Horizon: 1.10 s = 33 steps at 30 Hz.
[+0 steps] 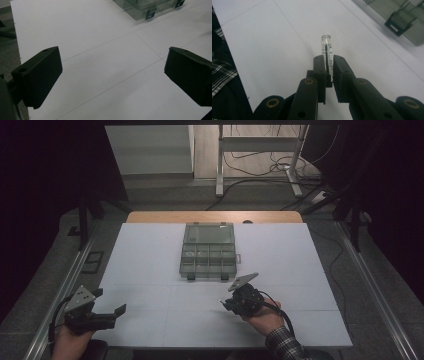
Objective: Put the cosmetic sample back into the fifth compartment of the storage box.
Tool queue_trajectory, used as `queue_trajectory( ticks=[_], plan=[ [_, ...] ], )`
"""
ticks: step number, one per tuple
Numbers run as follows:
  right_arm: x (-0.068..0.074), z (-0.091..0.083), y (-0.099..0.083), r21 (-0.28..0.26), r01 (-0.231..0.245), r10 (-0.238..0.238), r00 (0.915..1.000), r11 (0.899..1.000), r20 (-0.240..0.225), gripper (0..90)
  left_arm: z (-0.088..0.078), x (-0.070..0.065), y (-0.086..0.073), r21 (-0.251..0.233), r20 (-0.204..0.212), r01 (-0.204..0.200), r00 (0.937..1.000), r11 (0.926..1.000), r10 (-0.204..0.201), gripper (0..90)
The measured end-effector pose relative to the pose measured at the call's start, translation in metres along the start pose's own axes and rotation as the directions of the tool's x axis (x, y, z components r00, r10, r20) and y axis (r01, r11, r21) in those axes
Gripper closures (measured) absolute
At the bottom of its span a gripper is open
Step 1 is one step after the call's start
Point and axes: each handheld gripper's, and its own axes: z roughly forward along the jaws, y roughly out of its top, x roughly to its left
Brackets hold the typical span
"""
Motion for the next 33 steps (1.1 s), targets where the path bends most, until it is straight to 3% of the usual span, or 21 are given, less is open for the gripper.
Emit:
queue_trajectory(
  ticks=[33],
  plan=[
    [-0.019,0.014,0.041,-0.092,-0.034,0.036,0.9993,0.995,0.011,80.9,0.0,0.001,0.0,0.004,0.002,0.006,1.0,1.0,-0.006,2.1]
  ],
)
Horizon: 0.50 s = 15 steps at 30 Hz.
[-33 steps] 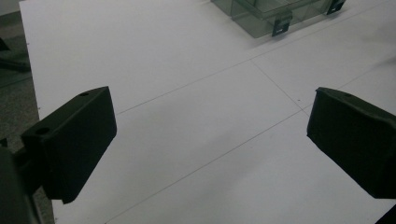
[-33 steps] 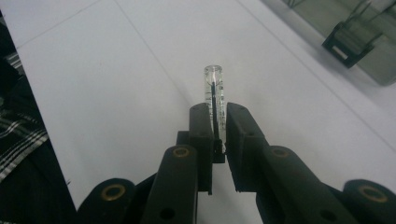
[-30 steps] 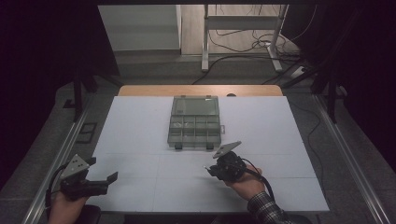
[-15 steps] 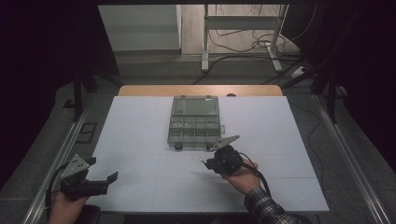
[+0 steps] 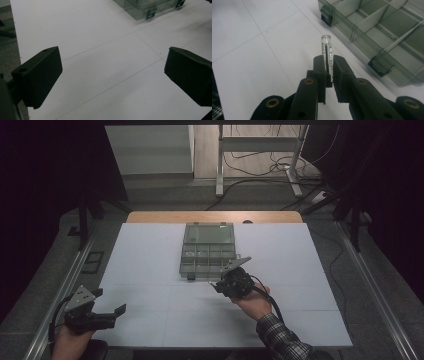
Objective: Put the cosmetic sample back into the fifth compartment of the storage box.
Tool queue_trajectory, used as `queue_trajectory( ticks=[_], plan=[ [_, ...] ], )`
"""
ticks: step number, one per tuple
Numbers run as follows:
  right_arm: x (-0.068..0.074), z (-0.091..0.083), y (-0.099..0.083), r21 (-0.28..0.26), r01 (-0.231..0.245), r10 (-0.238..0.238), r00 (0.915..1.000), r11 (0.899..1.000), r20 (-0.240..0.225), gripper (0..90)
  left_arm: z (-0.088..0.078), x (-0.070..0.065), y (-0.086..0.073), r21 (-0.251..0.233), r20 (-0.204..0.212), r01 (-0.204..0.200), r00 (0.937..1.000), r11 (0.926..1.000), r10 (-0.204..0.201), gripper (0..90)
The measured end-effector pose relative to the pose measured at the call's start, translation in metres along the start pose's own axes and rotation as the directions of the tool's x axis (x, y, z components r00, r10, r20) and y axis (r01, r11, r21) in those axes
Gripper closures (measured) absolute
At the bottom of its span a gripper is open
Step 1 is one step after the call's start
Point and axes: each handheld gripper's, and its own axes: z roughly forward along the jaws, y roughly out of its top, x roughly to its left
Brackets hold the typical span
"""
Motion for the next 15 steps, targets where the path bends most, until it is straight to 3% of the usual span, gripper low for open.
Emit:
queue_trajectory(
  ticks=[15],
  plan=[
    [-0.004,0.015,0.02,-0.024,0.017,-0.016,0.9998,1.0,0.013,81.0,0.0,0.0,0.0,-0.001,0.0,0.002,1.0,1.0,-0.002,2.1]
  ],
)
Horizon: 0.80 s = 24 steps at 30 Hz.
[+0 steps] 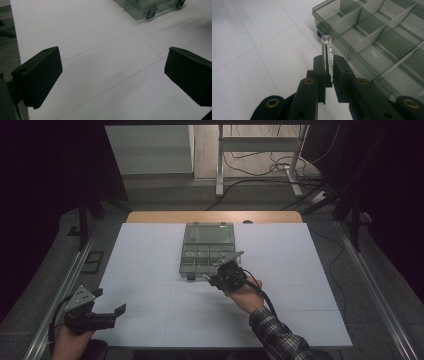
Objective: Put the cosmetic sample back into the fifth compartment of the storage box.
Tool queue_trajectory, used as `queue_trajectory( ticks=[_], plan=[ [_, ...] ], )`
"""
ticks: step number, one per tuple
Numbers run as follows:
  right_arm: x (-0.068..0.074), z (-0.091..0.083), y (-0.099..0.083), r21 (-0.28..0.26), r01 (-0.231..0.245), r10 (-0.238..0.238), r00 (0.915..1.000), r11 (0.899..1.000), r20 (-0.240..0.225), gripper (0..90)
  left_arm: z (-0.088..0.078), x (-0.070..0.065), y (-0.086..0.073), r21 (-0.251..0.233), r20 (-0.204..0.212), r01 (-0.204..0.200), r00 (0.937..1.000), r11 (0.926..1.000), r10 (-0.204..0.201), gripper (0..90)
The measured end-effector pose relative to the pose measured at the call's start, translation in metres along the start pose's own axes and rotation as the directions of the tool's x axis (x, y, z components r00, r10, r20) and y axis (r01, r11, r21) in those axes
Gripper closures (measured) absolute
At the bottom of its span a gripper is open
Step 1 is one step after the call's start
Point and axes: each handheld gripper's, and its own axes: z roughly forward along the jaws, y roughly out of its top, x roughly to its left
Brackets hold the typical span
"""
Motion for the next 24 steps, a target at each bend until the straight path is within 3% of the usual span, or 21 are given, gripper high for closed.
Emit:
queue_trajectory(
  ticks=[24],
  plan=[
    [-0.007,0.027,0.024,-0.036,-0.035,0.035,0.9994,0.999,0.0,81.0,0.0,0.001,0.0,-0.001,0.005,0.003,1.0,1.0,-0.003,2.1]
  ],
)
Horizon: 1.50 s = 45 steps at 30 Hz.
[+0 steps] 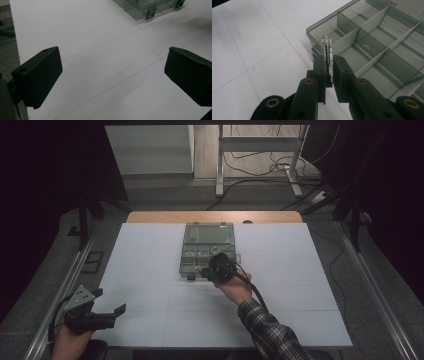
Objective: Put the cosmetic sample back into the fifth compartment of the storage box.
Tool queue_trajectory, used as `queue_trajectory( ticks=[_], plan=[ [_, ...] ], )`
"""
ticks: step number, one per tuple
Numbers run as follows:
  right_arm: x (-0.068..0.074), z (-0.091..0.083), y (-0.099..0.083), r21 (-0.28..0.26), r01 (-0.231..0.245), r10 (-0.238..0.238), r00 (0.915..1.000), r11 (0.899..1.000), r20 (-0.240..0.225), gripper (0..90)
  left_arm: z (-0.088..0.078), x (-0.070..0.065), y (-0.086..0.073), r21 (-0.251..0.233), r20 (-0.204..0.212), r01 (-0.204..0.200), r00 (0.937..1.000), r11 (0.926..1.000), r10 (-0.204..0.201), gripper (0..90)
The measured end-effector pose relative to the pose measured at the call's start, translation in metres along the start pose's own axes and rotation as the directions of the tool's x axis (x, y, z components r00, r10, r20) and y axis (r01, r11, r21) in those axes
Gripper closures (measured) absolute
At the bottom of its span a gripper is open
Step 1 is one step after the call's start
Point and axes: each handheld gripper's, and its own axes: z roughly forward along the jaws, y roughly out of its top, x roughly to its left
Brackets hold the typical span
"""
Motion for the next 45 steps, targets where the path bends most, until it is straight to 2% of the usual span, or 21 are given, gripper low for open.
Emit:
queue_trajectory(
  ticks=[14,27,45],
  plan=[
    [-0.005,0.016,0.011,-0.02,-0.015,0.015,0.9998,1.0,0.01,80.9,0.0,0.0,0.0,0.001,0.002,0.002,1.0,1.0,-0.002,2.1],
    [-0.004,0.031,0.025,-0.036,-0.022,0.022,0.9997,0.999,0.006,80.9,0.0,0.001,0.0,0.002,0.008,0.005,1.0,1.0,-0.005,2.1],
    [-0.004,0.058,0.037,-0.016,-0.04,0.04,0.9987,0.999,0.03,80.0,0.0,0.002,0.0,0.001,0.014,0.01,0.9998,1.0,-0.01,2.1]
  ],
)
